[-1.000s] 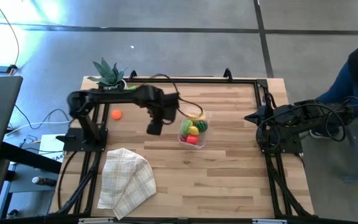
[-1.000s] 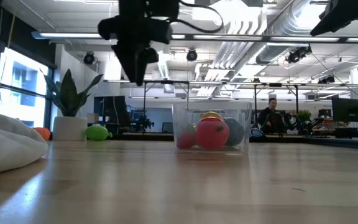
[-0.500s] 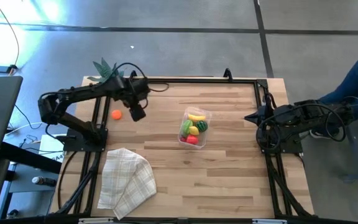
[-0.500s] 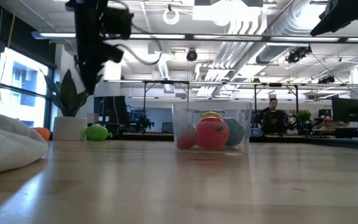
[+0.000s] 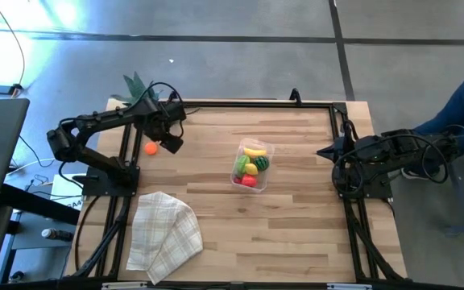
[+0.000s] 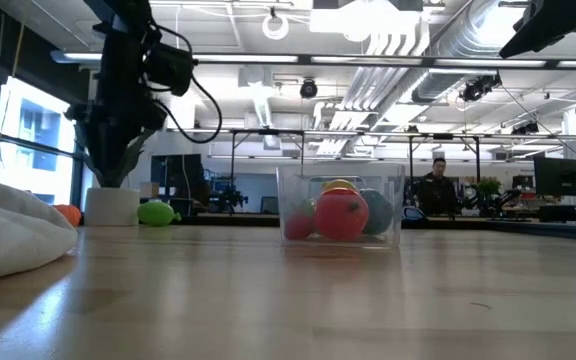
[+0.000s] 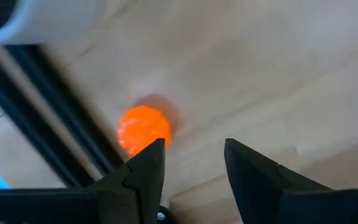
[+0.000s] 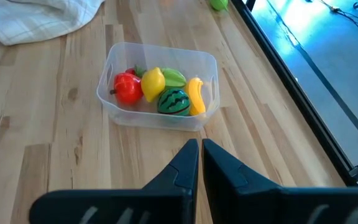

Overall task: Pick and placing Produce into tupperware
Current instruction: Put the pumpkin into the transparent bin

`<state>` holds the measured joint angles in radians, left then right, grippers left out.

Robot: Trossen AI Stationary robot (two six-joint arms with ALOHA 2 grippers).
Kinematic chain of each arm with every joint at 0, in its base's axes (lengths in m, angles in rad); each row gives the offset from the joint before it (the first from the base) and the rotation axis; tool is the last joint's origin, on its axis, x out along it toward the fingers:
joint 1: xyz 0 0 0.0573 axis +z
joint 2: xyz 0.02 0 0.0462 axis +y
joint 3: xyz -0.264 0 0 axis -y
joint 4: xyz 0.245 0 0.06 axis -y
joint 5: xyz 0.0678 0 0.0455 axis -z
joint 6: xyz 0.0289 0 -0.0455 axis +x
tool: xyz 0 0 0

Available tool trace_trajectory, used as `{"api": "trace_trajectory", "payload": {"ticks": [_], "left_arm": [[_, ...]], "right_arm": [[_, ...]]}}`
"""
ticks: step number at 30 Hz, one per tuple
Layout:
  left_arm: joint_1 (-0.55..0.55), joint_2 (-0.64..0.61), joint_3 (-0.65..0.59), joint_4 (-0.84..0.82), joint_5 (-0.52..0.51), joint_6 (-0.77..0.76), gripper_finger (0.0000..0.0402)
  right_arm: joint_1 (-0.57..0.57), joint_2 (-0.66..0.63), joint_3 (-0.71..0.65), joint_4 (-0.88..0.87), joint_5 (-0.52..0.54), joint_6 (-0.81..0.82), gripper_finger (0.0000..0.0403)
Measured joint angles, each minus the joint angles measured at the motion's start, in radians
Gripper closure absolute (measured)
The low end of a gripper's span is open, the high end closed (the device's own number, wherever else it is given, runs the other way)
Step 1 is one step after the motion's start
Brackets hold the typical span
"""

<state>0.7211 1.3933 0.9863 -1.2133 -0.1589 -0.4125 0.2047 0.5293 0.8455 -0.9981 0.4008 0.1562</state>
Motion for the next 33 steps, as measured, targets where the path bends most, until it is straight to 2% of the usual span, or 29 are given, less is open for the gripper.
{"api": "trace_trajectory", "payload": {"ticks": [3,14,22,26,33], "left_arm": [[0.000,0.000,0.000,0.000,-0.040,-0.060,0.0245],[0.000,0.000,0.000,-0.092,-0.049,-0.147,0.0245],[0.000,0.001,-0.005,-0.096,-0.095,-0.136,0.0245],[0.000,0.001,-0.059,-0.076,-0.121,-0.124,0.0245],[-0.001,0.002,-0.162,0.017,-0.071,-0.041,0.0245]], "right_arm": [[0.000,0.000,0.000,0.000,0.000,0.000,0.0392],[0.000,0.000,0.000,0.000,0.000,0.000,0.0392],[0.000,0.000,0.000,0.000,0.000,0.000,0.0392],[0.000,0.000,0.000,0.000,0.000,0.000,0.0392],[0.000,0.000,0.000,0.000,0.000,0.000,0.0392]]}}
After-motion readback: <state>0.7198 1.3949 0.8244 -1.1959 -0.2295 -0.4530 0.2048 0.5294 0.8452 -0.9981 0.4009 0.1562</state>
